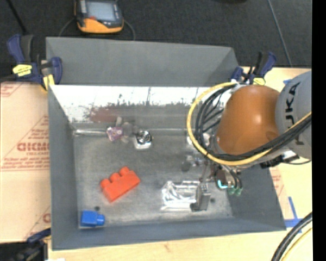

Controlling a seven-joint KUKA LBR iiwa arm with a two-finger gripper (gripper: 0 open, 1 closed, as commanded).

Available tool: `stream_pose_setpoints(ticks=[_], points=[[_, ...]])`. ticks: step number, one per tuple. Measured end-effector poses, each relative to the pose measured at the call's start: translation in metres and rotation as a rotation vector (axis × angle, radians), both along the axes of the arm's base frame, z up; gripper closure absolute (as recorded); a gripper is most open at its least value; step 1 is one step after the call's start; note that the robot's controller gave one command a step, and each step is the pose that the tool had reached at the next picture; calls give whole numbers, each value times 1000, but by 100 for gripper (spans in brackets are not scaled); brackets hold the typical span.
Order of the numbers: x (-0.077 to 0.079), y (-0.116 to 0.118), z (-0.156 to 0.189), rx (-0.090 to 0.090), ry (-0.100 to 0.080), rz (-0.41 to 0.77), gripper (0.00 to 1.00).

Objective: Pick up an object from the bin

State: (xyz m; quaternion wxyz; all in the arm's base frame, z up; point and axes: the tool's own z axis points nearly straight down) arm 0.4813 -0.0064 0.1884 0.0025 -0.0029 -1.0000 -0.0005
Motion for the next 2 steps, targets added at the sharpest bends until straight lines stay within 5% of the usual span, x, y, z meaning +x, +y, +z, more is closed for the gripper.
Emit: stream_pose_setpoints(ticks=[1, 2], points=[[41, -38, -121, -2, -2, 188, 0], [42, -37, -117, -2, -8, 189, 100]])
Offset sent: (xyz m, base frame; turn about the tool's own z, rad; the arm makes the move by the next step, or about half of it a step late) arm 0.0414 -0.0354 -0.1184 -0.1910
